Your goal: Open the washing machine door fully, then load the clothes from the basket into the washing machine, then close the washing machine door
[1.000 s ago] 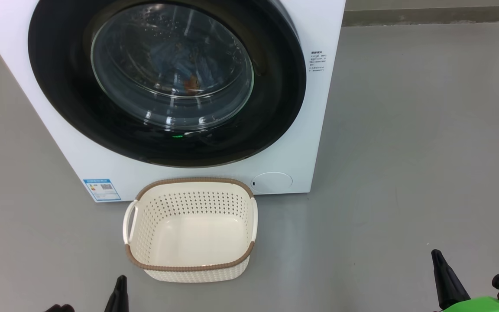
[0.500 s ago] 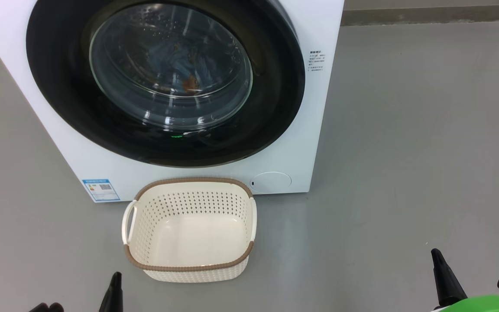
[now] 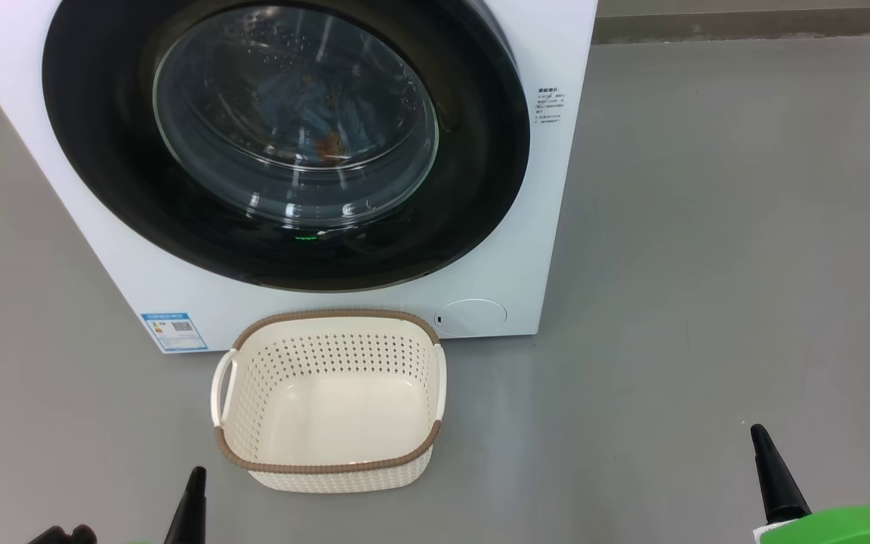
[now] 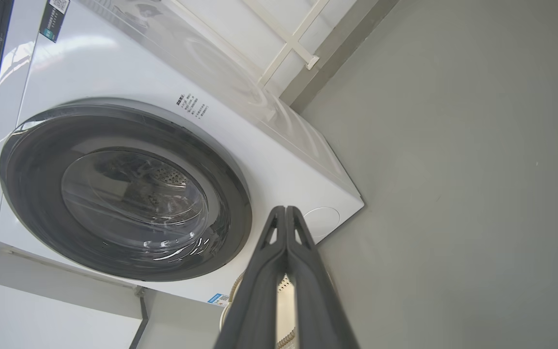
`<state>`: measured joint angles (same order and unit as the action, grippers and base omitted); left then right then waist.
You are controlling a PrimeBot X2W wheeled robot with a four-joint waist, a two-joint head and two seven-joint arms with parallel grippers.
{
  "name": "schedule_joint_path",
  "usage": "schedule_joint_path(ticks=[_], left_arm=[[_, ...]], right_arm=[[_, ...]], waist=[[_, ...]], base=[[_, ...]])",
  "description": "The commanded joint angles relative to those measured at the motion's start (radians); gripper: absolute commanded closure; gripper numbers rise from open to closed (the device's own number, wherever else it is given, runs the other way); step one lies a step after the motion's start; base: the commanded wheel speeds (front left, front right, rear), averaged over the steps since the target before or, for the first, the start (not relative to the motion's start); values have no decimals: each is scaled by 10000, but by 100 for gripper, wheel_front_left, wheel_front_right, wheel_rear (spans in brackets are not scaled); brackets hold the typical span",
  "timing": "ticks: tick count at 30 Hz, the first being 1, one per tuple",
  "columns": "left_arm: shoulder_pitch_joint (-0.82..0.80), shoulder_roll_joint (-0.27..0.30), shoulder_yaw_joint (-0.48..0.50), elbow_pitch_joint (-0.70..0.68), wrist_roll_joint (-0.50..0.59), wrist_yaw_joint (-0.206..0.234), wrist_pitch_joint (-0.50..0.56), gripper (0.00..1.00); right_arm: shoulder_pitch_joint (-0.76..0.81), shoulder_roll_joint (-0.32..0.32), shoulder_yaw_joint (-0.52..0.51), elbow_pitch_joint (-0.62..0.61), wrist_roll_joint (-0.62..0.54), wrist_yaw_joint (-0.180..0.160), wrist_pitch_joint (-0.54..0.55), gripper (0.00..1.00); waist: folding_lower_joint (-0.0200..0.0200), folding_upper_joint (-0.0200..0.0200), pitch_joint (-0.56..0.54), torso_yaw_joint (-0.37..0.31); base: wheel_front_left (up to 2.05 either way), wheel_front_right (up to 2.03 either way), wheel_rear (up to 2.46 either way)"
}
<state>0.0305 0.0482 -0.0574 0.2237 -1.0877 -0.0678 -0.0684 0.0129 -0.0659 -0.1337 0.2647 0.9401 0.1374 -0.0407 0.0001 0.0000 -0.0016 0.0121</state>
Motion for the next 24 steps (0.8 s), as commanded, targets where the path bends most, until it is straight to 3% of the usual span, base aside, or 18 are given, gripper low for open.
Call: schedule_joint_path(ticks=[1, 24], left_arm=[[-481, 161, 300, -167, -296, -91, 105, 100], [-883, 194, 811, 3, -2655, -337, 779, 100]], right_arm=[[-509, -62, 122, -228, 366, -38, 61, 100], [-829, 38, 156, -215, 3255, -51, 739, 100]], waist=[[-1, 0, 1, -4], [-1, 0, 22, -58]], base=[[0, 0, 0], [0, 0, 0]])
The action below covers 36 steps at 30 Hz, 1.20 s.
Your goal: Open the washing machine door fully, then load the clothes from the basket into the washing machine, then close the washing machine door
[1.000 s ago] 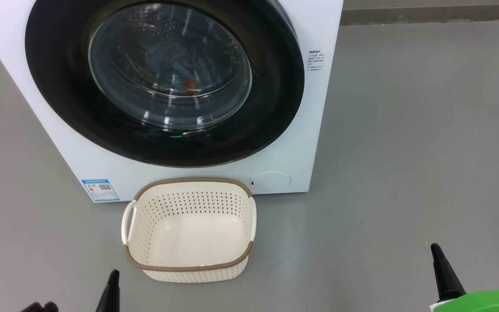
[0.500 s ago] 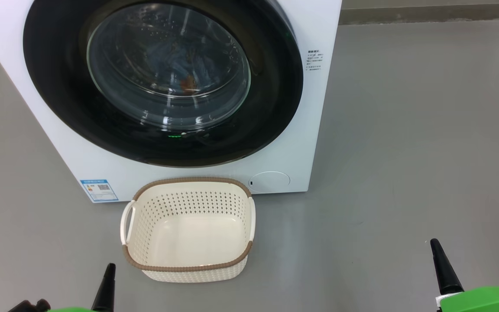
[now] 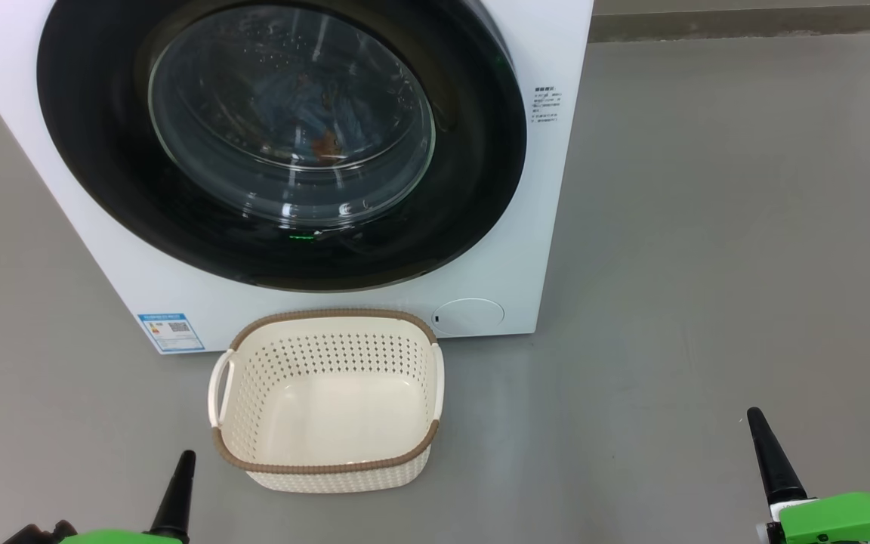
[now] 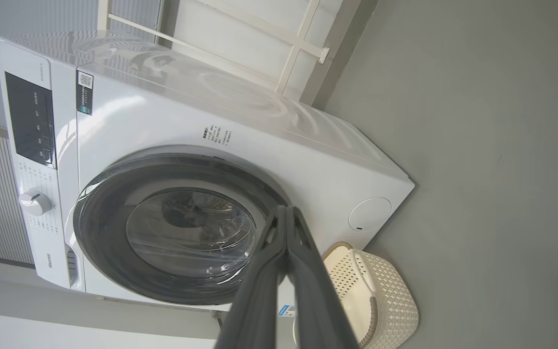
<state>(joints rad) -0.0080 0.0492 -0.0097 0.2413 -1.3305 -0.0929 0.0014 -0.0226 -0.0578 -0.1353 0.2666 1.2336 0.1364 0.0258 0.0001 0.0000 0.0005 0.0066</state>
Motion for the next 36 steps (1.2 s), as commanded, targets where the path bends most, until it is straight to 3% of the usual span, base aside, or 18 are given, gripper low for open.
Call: schedule_joint_path(ticks=[1, 27, 36], left_arm=[[-515, 185, 356, -166, -330, -97, 111, 100], [-972, 206, 959, 27, -2977, -375, 893, 100], [-980, 186, 994, 30, -2981, -378, 925, 100]], right_arm=[[-488, -38, 173, -234, 445, -42, 103, 100], [-850, 75, 211, -219, 3712, -57, 869, 100], [-853, 76, 212, -219, 3748, -57, 876, 100]], waist=[[-1, 0, 2, -4], [-1, 0, 25, -65], [-1, 0, 26, -66]], base=[[0, 0, 0], [0, 0, 0], [0, 0, 0]])
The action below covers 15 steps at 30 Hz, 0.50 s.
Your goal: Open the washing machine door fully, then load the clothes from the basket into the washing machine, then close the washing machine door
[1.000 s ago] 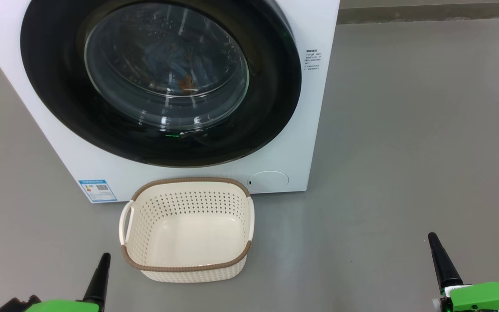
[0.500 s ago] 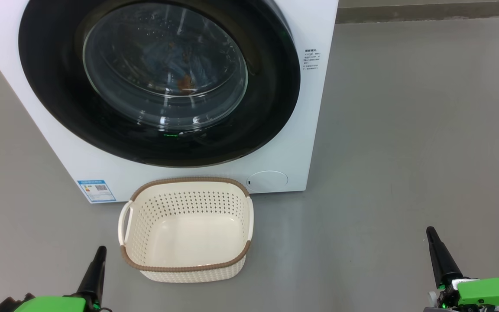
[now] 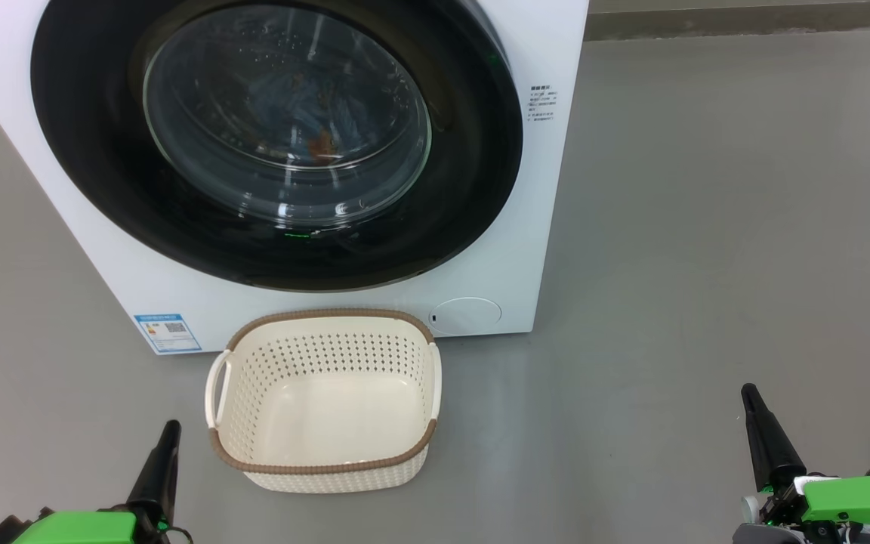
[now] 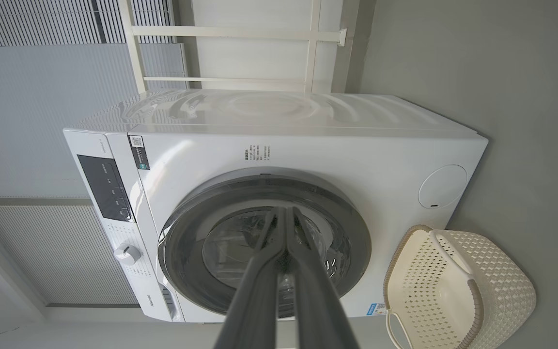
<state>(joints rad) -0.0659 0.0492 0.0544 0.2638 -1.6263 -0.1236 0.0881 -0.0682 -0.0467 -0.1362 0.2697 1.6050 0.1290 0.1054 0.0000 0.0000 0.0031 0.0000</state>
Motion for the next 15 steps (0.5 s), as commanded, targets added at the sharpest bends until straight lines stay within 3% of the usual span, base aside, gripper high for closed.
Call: schedule_joint_path(ticks=[1, 15], left_arm=[[-401, 183, 357, -194, -20, -71, 61, 100], [-404, 157, 395, -193, 12, -71, 91, 100]], right_arm=[[-397, -35, 222, -250, 34, 17, 81, 100], [-397, -35, 223, -250, 34, 17, 80, 100]], waist=[[0, 0, 0, 0], [0, 0, 0, 0]], base=[[0, 0, 0], [0, 0, 0]])
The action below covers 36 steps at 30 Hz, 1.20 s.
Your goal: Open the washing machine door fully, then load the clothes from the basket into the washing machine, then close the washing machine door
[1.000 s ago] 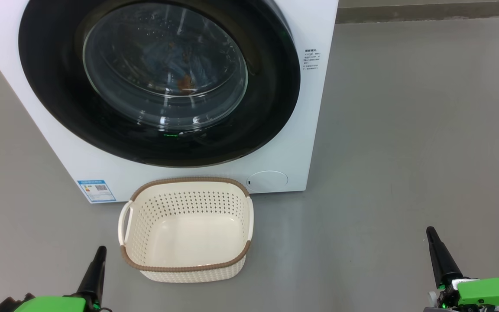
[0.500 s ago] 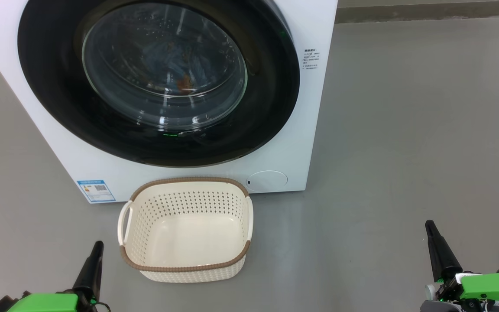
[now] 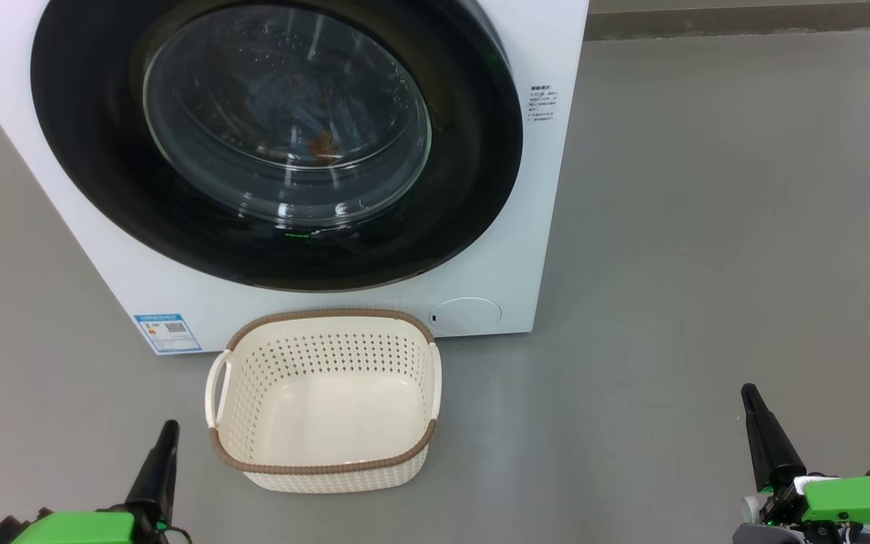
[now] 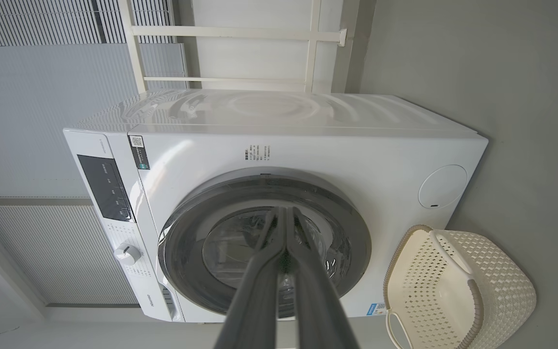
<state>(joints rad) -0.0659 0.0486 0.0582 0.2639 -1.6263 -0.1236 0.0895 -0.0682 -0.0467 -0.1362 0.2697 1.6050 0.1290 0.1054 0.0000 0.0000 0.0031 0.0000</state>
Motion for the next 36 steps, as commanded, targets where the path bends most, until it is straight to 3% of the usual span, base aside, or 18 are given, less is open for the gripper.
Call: schedule_joint_path(ticks=[1, 36], left_arm=[[-404, 161, 359, -195, 14, -71, 80, 100], [-410, 106, 437, -192, 79, -71, 142, 100]], right_arm=[[-397, -35, 223, -250, 34, 17, 80, 100], [-397, -35, 224, -250, 35, 17, 79, 100]], waist=[[0, 0, 0, 0], [0, 0, 0, 0]], base=[[0, 0, 0], [0, 0, 0]])
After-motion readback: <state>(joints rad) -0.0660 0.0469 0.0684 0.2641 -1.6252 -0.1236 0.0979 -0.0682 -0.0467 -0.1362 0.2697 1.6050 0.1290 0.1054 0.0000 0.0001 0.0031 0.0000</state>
